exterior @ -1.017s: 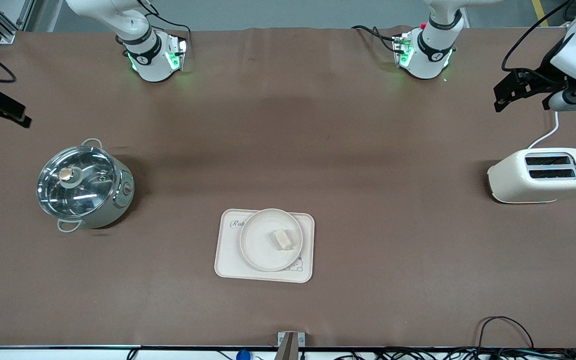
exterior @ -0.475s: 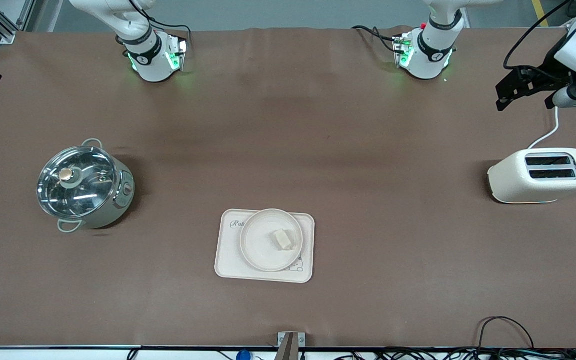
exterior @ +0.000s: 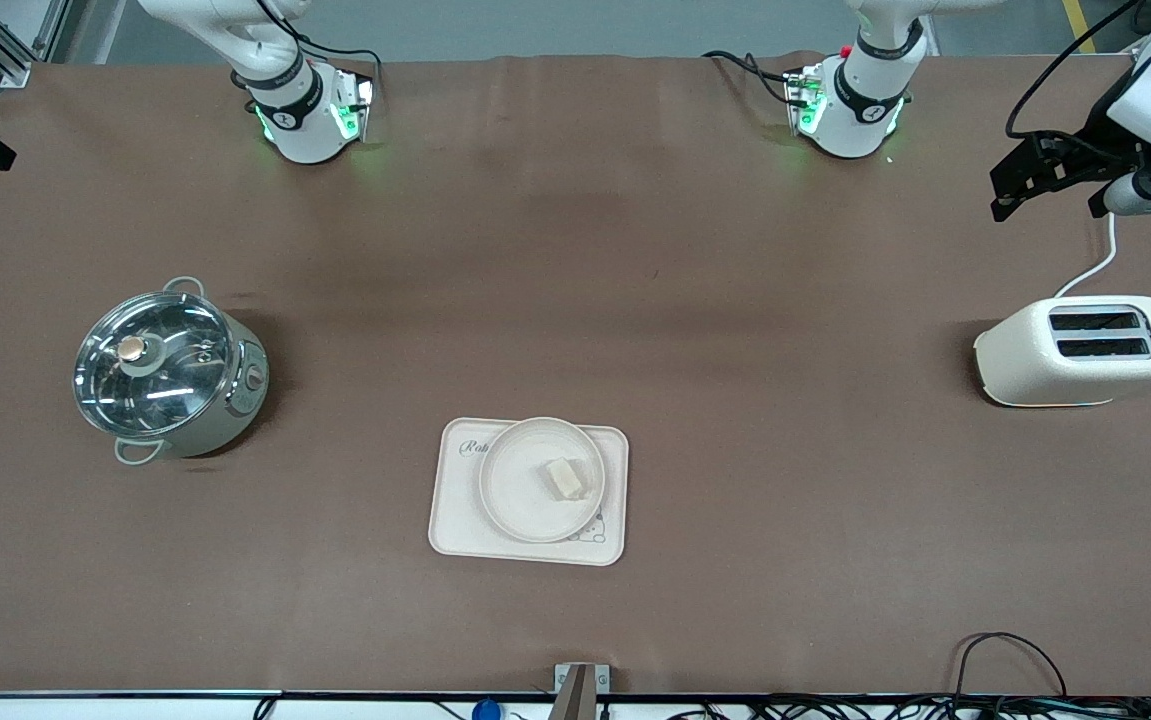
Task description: Place bun in plate and plate on tray
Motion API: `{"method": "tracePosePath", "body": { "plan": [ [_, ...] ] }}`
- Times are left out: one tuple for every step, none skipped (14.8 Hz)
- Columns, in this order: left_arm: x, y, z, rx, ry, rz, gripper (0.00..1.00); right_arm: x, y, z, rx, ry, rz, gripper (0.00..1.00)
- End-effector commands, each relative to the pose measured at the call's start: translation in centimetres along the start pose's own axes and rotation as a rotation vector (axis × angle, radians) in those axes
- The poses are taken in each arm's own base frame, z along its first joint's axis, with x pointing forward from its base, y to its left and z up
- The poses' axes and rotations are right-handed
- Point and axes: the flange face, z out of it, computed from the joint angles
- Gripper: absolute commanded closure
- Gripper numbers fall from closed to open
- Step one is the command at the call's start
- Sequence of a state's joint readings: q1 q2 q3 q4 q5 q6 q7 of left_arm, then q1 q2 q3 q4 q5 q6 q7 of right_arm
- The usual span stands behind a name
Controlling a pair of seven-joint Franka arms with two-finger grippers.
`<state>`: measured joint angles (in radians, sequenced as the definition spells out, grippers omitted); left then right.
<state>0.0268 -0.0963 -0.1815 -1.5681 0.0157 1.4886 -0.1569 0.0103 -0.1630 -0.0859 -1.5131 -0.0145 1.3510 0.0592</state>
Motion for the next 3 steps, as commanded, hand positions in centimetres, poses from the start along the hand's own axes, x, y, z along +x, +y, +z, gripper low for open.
{"method": "tracePosePath", "body": {
  "plan": [
    [-0.14, 0.33, -0.77, -0.011, 0.000, 0.018, 0.00, -0.34, -0.34, -0.09, -0.012, 0.011, 0.001, 0.00],
    [-0.34, 0.31, -1.09, -0.011, -0.003, 0.018, 0.00, -0.36, -0.45, -0.08, -0.011, 0.009, -0.001, 0.00],
    [-0.48, 0.26, -1.72, -0.011, -0.002, 0.018, 0.00, -0.34, -0.32, -0.09, -0.009, 0.011, 0.002, 0.00]
  ]
}}
